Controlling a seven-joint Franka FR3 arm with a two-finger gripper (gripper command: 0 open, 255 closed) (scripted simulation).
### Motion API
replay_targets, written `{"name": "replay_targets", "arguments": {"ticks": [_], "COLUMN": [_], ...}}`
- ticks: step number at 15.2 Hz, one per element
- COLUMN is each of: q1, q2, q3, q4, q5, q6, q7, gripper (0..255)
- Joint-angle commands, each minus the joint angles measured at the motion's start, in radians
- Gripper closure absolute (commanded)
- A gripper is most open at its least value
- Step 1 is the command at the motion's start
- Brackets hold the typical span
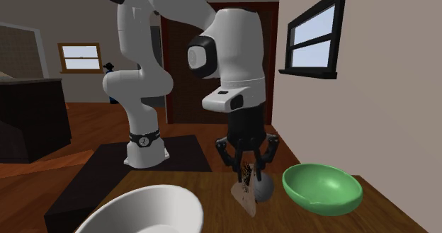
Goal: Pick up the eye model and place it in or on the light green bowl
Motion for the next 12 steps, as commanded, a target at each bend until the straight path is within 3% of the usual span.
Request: {"name": "replay_targets", "arguments": {"ticks": [1, 12], "q1": [-0.001, -0.006], "q2": [-0.022, -0.116], "q3": [0.002, -0.001], "q4": [0.01, 0.072], "q5": [0.012, 0.054], "q6": [-0.03, -0.18], "q7": [-0.006, -0.03], "gripper": [255, 255]}}
